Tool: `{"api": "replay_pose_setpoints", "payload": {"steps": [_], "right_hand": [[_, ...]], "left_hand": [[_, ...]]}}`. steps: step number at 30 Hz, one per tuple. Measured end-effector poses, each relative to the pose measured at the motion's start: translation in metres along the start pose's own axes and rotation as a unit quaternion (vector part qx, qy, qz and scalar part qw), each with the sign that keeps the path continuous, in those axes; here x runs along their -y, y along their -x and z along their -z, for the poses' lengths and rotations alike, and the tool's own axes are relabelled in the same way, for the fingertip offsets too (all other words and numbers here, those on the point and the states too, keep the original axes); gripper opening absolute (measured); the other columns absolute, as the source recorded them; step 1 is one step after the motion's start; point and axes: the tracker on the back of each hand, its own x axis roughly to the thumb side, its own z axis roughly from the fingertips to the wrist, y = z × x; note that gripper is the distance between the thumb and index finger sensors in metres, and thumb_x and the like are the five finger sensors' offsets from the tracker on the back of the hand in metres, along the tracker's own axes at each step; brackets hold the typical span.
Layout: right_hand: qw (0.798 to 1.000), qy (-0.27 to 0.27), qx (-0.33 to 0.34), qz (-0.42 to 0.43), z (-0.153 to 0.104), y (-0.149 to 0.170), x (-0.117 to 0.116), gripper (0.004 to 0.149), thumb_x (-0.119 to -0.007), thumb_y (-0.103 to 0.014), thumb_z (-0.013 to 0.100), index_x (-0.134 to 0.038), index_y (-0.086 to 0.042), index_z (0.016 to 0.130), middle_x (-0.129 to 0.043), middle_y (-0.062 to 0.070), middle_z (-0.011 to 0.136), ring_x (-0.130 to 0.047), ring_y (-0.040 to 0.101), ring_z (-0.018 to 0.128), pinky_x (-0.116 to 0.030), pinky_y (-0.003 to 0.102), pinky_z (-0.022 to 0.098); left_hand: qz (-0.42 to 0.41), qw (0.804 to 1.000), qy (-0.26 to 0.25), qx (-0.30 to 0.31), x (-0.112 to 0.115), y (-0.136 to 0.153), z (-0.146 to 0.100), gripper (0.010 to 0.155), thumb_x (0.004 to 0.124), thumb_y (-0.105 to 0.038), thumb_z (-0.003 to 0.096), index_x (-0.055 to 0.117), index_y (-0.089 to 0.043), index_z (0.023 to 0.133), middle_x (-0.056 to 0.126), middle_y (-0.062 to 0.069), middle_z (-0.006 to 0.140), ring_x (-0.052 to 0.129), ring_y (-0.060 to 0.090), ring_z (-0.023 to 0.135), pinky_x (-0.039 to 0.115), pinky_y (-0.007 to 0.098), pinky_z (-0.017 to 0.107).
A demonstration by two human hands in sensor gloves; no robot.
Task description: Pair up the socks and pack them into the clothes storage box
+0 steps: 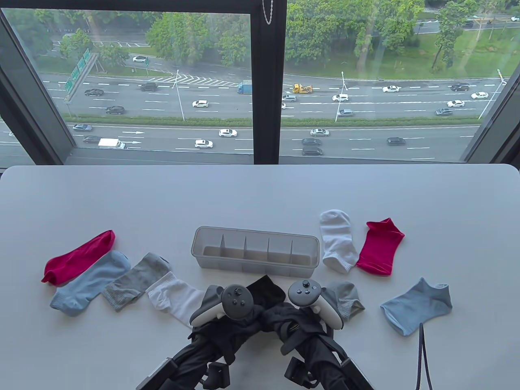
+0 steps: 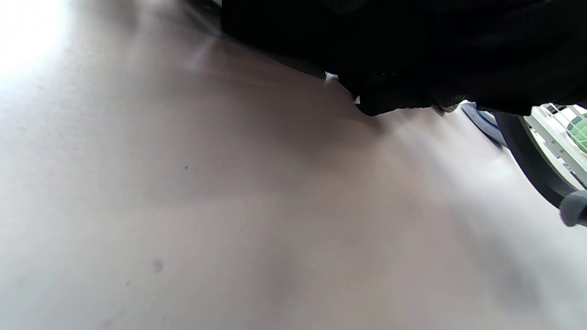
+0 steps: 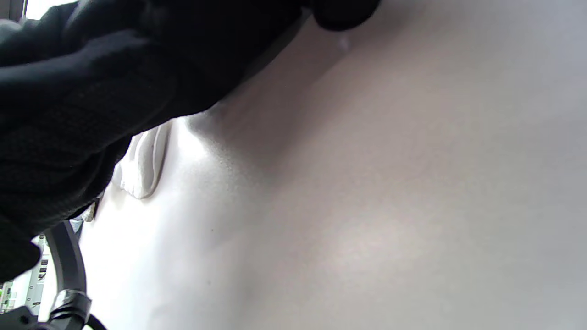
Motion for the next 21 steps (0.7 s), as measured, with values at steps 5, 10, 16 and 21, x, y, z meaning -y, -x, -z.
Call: {"api": "replay_pose_setpoints", "payload": {"steps": [5,10,16,21], "right_hand": [[0.999,-0.007,0.021,-0.035,-0.002,-0.003,-0.002,0.067,-0.056,-0.052,0.052,-0.033,-0.017,0.105,-0.027,0.018,0.108,-0.037,0.036,0.089,-0.053,0.039,0.072],[0.998,0.029,0.011,-0.052,-0.003,-0.005,0.001,0.045,-0.052,-0.043,0.054,-0.059,-0.021,0.093,-0.041,0.014,0.107,-0.048,0.034,0.089,-0.06,0.038,0.07],[1.0,0.019,0.013,-0.015,-0.003,-0.005,0.001,0.044,-0.048,-0.043,0.057,-0.065,-0.014,0.085,-0.044,0.013,0.105,-0.045,0.035,0.091,-0.058,0.041,0.071],[0.998,0.034,0.027,-0.054,-0.007,-0.013,-0.003,0.057,-0.05,-0.052,0.054,-0.051,-0.015,0.098,-0.039,0.016,0.108,-0.042,0.037,0.094,-0.053,0.044,0.073]], "left_hand": [[-0.024,0.999,0.028,0.002,0.002,0.007,0.0,0.046,0.048,-0.024,0.06,0.053,-0.003,0.1,0.05,0.024,0.112,0.03,0.052,0.109,0.028,0.075,0.074],[-0.026,0.998,0.048,0.01,0.007,0.005,0.002,0.046,0.042,-0.028,0.0599,0.047,-0.001,0.097,0.023,0.031,0.115,0.001,0.055,0.103,0.012,0.074,0.07],[0.031,0.999,0.016,-0.01,0.007,-0.002,0.001,0.063,0.062,-0.037,0.0576,0.027,-0.013,0.104,0.005,0.026,0.115,-0.008,0.053,0.101,0.008,0.073,0.071],[0.054,0.998,-0.022,-0.012,0.003,-0.002,0.0,0.045,0.059,-0.031,0.0584,0.059,-0.003,0.093,0.034,0.026,0.116,0.011,0.053,0.108,0.017,0.074,0.074]]}}
